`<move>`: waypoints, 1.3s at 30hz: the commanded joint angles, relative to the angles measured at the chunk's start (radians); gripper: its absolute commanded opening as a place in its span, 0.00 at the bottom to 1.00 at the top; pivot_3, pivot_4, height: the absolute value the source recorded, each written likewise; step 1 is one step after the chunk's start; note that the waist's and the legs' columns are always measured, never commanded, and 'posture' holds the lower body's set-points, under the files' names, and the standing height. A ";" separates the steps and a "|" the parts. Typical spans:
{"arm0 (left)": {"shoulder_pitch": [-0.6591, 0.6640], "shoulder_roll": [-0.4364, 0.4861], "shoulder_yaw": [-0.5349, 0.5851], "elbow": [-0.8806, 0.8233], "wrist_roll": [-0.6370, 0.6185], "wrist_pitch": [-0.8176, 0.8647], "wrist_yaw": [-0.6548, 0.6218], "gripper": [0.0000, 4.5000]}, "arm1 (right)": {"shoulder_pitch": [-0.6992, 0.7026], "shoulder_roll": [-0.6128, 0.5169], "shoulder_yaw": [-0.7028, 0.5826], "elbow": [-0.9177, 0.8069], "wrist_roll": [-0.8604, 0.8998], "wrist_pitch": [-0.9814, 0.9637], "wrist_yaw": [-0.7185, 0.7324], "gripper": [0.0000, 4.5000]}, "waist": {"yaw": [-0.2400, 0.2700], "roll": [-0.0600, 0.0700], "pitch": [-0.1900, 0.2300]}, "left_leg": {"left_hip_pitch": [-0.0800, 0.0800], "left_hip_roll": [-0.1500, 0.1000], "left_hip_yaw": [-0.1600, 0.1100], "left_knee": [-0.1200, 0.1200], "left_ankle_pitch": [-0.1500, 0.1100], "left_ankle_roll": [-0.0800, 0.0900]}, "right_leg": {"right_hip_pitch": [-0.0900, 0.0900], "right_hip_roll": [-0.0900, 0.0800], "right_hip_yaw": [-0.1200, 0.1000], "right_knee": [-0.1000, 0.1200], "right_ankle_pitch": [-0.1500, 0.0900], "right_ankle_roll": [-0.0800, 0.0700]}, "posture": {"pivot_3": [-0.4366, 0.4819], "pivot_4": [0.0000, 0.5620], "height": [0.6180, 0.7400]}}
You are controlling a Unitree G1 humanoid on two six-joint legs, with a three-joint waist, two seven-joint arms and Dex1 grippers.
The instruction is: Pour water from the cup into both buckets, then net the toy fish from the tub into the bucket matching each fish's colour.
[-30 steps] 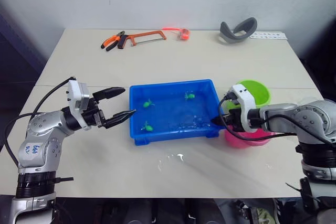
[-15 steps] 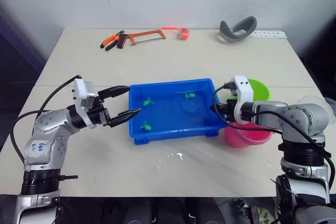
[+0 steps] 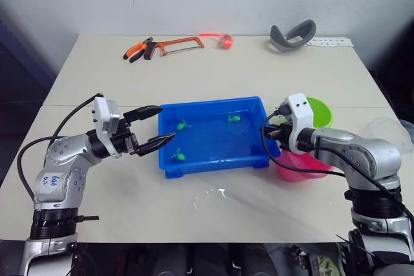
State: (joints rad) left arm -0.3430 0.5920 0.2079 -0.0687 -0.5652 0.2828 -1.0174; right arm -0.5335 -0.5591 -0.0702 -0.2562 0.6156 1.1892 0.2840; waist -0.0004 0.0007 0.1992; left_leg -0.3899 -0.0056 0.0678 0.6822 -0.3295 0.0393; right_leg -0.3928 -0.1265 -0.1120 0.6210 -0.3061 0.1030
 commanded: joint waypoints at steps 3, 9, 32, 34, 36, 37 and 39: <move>0.002 -0.002 0.010 -0.028 -0.023 -0.007 -0.001 0.98 | 0.019 0.003 -0.076 -0.079 0.023 -0.010 0.019 0.00 | 0.000 0.000 0.000 | 0.000 0.000 0.000 0.000 0.000 0.000 | 0.000 0.000 0.000 0.000 0.000 0.000 | 0.48 0.27 1.00; 0.008 -0.004 0.006 -0.024 -0.024 -0.005 -0.009 0.98 | 0.041 0.023 -0.187 -0.100 0.115 0.082 0.041 0.00 | 0.000 0.000 0.000 | 0.000 0.000 0.000 0.000 0.000 0.000 | 0.000 -0.001 0.001 0.000 0.000 0.000 | 0.48 0.27 1.00; -0.141 -0.076 -0.105 0.062 -0.009 -0.005 -0.082 0.98 | 0.387 -0.203 -0.647 -0.374 0.456 -0.009 0.231 0.00 | 0.023 0.000 0.000 | 0.001 0.000 0.000 0.000 0.000 0.000 | 0.001 -0.001 0.002 0.000 0.000 0.000 | 0.48 0.27 1.00; -0.165 -0.094 -0.122 0.075 -0.008 -0.007 -0.088 0.98 | 0.427 -0.247 -0.695 -0.352 0.421 -0.045 0.247 0.00 | 0.025 -0.001 0.000 | 0.001 0.000 0.000 0.000 0.000 0.000 | 0.001 0.002 0.002 0.000 0.000 0.000 | 0.48 0.27 1.00; -0.183 -0.109 -0.138 0.087 -0.004 -0.010 -0.094 0.98 | 0.466 -0.291 -0.722 -0.321 0.377 -0.084 0.273 0.00 | 0.026 -0.001 0.000 | 0.001 0.000 0.000 0.000 0.000 0.001 | 0.001 0.002 0.002 0.000 0.000 0.000 | 0.48 0.27 1.00; -0.190 -0.116 -0.144 0.094 -0.001 -0.013 -0.096 0.98 | 0.484 -0.309 -0.729 -0.305 0.359 -0.104 0.289 0.00 | 0.026 -0.001 0.000 | 0.001 0.000 0.001 0.000 0.000 0.001 | 0.001 0.002 0.002 0.000 0.000 0.000 | 0.48 0.27 1.00; -0.206 -0.132 -0.158 0.110 0.008 -0.021 -0.097 0.98 | 0.507 -0.337 -0.738 -0.264 0.328 -0.139 0.314 0.00 | 0.026 -0.001 -0.001 | 0.001 -0.001 0.001 0.000 0.000 0.001 | 0.001 0.003 0.002 0.000 0.000 0.001 | 0.48 0.27 1.00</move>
State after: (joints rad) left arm -0.5326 0.4690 0.0572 0.0406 -0.5620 0.2812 -1.1090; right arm -0.0380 -0.8746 -0.7652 -0.5420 0.9700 1.0987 0.5660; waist 0.0259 -0.0003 0.1987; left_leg -0.3889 -0.0062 0.0686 0.6824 -0.3291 0.0403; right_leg -0.3914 -0.1237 -0.1096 0.6209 -0.3056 0.1038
